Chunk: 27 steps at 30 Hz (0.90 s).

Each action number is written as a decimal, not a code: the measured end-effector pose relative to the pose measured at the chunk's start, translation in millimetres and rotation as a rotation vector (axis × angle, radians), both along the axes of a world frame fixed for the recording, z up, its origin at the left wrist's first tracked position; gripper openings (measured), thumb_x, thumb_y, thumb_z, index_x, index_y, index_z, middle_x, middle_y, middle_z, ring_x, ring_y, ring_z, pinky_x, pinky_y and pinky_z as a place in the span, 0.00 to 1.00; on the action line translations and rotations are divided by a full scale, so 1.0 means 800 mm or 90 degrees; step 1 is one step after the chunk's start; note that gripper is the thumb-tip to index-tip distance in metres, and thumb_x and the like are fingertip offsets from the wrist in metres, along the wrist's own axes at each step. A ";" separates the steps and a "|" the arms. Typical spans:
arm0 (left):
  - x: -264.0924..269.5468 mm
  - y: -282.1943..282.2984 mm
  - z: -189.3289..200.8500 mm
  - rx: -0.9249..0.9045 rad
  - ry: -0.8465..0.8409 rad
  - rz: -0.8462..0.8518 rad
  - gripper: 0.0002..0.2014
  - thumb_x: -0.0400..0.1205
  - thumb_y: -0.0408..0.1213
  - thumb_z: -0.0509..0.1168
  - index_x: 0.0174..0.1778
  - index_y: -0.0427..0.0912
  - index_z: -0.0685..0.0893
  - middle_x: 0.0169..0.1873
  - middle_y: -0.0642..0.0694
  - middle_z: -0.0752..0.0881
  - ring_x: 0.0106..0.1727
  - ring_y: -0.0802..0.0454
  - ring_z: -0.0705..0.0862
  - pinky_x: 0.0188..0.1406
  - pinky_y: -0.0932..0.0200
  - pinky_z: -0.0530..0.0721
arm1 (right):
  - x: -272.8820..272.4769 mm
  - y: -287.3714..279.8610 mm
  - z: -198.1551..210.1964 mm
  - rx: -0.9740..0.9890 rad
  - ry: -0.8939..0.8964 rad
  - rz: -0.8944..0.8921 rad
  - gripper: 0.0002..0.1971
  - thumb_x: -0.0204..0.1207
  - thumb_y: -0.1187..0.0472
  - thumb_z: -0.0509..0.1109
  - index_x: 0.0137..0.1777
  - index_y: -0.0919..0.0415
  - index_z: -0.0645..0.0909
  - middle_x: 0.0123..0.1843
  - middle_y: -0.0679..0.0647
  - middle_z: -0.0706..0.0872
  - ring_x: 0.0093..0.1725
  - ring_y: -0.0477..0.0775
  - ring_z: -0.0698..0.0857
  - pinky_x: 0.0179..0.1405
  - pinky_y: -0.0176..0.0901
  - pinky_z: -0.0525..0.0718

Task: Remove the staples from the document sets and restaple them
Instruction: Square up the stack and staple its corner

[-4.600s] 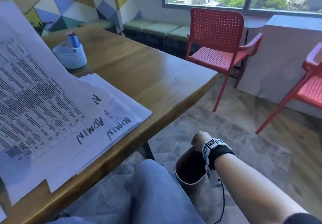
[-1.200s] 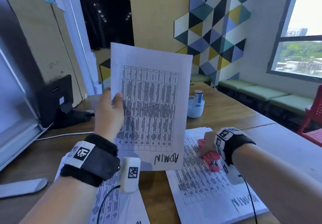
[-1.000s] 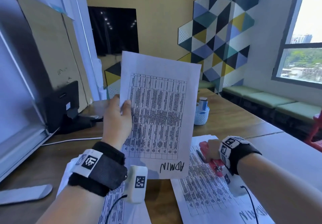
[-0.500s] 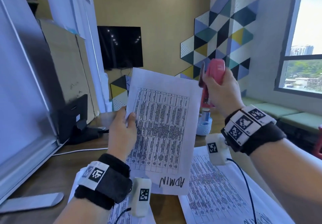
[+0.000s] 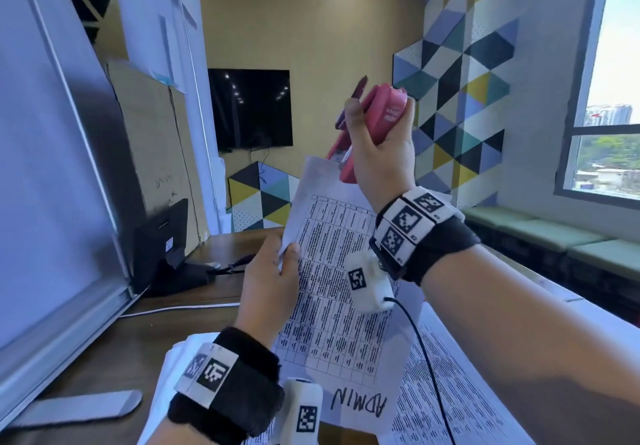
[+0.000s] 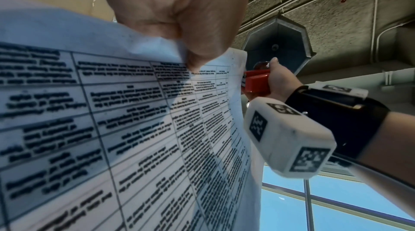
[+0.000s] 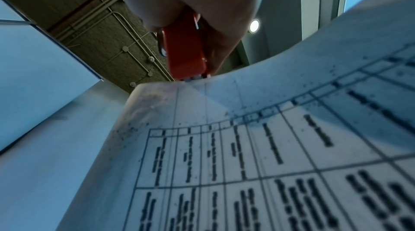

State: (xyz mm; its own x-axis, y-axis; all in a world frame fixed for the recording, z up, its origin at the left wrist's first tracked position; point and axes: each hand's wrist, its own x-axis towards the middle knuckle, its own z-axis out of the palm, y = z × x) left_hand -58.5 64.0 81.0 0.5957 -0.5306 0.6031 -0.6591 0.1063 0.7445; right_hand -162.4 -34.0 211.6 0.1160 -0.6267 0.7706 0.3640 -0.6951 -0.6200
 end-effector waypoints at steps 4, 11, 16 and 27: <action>-0.008 0.004 0.003 -0.007 0.003 -0.012 0.08 0.88 0.39 0.57 0.46 0.56 0.74 0.39 0.64 0.82 0.39 0.71 0.81 0.32 0.82 0.75 | 0.012 0.003 -0.004 0.020 0.014 0.008 0.15 0.79 0.43 0.63 0.53 0.54 0.75 0.35 0.41 0.80 0.33 0.37 0.80 0.41 0.29 0.80; -0.016 0.007 -0.005 -0.015 -0.024 -0.028 0.12 0.88 0.39 0.57 0.43 0.62 0.75 0.41 0.61 0.86 0.44 0.70 0.84 0.35 0.74 0.77 | 0.022 0.004 0.000 0.050 -0.011 0.005 0.18 0.78 0.41 0.63 0.45 0.57 0.80 0.40 0.54 0.87 0.43 0.54 0.86 0.53 0.51 0.85; -0.020 0.009 -0.004 -0.008 -0.048 -0.029 0.13 0.88 0.37 0.56 0.43 0.62 0.74 0.39 0.59 0.86 0.42 0.72 0.82 0.33 0.80 0.76 | 0.025 0.005 -0.001 0.056 -0.072 0.003 0.16 0.78 0.45 0.66 0.34 0.53 0.74 0.36 0.61 0.87 0.34 0.52 0.82 0.44 0.48 0.84; 0.015 -0.001 -0.003 -0.036 -0.026 0.051 0.06 0.88 0.36 0.57 0.48 0.42 0.77 0.36 0.56 0.80 0.37 0.61 0.78 0.35 0.69 0.72 | -0.018 -0.015 -0.006 0.065 -0.174 0.040 0.10 0.78 0.45 0.66 0.42 0.49 0.76 0.36 0.47 0.86 0.35 0.45 0.85 0.42 0.42 0.88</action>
